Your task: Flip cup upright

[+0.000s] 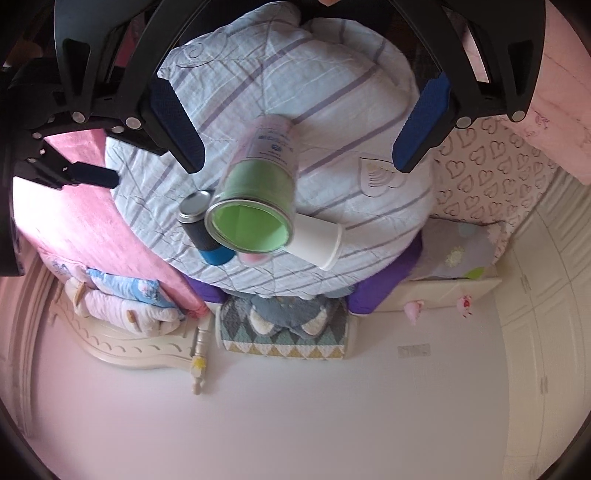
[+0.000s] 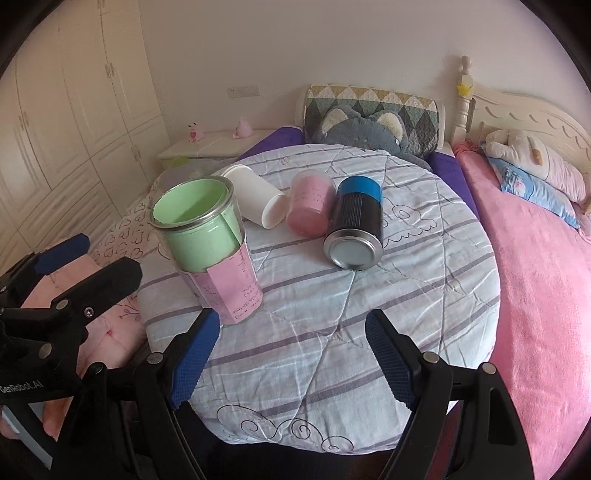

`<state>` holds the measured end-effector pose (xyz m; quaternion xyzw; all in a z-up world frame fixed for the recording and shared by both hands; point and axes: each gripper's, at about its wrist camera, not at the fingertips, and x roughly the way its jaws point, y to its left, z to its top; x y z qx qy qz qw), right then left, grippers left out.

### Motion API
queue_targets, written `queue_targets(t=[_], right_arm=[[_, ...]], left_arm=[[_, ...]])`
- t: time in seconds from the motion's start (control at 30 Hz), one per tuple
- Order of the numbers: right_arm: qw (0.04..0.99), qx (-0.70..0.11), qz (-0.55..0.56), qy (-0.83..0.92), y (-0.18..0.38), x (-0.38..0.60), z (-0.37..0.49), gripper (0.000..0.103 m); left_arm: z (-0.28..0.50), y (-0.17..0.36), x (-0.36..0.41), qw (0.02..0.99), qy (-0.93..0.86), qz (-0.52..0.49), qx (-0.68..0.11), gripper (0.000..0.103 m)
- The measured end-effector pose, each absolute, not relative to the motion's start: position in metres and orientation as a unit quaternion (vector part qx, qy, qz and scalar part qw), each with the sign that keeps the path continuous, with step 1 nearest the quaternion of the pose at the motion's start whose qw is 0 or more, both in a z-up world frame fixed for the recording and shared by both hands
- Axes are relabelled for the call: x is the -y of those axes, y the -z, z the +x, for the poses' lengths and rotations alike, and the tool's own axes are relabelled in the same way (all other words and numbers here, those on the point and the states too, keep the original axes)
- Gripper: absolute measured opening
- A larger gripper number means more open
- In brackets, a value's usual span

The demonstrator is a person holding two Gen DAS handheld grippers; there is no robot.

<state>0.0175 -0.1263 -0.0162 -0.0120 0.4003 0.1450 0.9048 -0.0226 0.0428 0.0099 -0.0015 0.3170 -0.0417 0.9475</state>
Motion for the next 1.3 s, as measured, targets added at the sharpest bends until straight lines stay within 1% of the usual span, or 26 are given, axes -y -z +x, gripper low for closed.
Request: queue_targets(t=[0.23, 0.47, 0.6, 1.3], right_arm=[[0.922, -0.373, -0.03, -0.099, -0.016, 0.128, 0.011, 0.082], [0.932, -0.349, -0.041, -0.086, -0.041, 0.125, 0.012, 0.082], [0.931, -0.351, -0.045, -0.092, -0.042, 0.12, 0.018, 0.082], [0.93, -0.355, -0.033, -0.093, -0.038, 0.128, 0.03, 0.082]], left_arm=[[-0.031, -0.026, -0.054, 0.955, 0.005, 0.025, -0.296, 0.103], [-0.027, -0.033, -0.066, 0.95, 0.015, 0.002, -0.311, 0.103], [-0.021, -0.03, -0.067, 0.945, 0.025, -0.008, -0.325, 0.103], [-0.011, -0.035, -0.052, 0.945, 0.028, -0.007, -0.326, 0.103]])
